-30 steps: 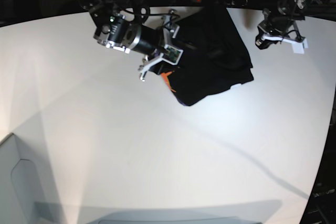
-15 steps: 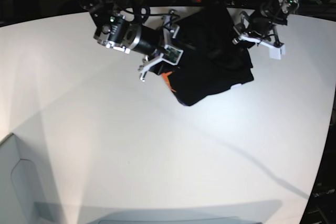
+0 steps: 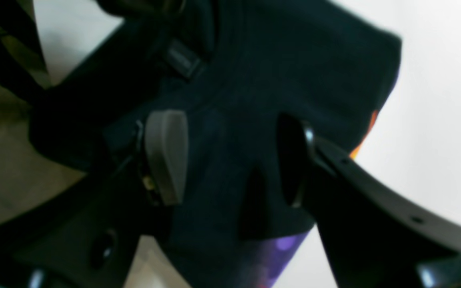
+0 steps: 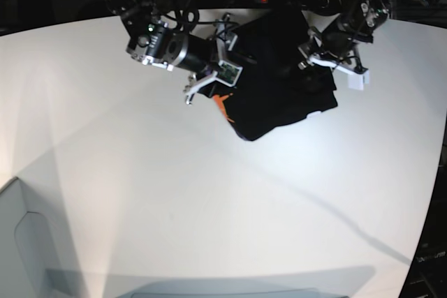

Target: Fold the T-shirt properly

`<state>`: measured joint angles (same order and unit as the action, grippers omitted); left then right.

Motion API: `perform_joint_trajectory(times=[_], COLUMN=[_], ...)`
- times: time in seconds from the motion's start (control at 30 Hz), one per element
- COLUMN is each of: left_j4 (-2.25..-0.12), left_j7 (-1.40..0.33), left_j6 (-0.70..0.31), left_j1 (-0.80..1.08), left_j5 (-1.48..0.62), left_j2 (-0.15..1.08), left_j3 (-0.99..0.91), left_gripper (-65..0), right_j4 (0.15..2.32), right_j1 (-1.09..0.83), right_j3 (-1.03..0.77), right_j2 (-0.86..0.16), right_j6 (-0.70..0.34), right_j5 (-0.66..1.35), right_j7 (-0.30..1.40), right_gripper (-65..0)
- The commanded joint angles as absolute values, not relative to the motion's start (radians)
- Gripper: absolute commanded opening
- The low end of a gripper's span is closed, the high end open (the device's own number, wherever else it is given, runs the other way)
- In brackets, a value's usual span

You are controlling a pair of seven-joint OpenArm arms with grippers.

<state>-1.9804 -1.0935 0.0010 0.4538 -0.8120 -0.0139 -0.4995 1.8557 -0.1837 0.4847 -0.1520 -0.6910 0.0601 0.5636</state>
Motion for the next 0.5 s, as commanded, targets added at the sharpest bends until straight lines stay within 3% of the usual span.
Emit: perform_joint_trajectory(times=[0.0,0.07,0.23,0.33,0.47], left_j4=[-1.985,-1.974,-1.974,-1.983,-1.994], left_j7=[-1.093,-1.093,-1.093,-1.093,-1.093], left_j6=[0.005,0.005,-0.002,0.002,-0.002], left_j1=[0.446,0.44,0.443,0.447,0.464], left_j5=[-0.823,-0.802,-0.771,-0.774,-0.776], left_j2=[-0.008,-0.008,-0.016,-0.012,-0.007], left_j3=[-0.493,-0.484,-0.487,-0.495,-0.513], left_gripper=[-36.8,-38.1,-48.6,-65.0,-65.0], right_j4=[1.874,1.874,1.876,1.876,1.876], right_j1=[-0.177,-0.177,-0.174,-0.173,-0.171], right_j3=[0.484,0.484,0.484,0.484,0.484], right_j2=[-0.15,-0.15,-0.151,-0.153,-0.153], right_j6=[-0.698,-0.698,-0.698,-0.698,-0.698], right_j5=[0.079,0.079,0.079,0.079,0.079], right_j7=[0.536,0.536,0.536,0.536,0.536], right_gripper=[-29.0,-29.0,-29.0,-29.0,-29.0])
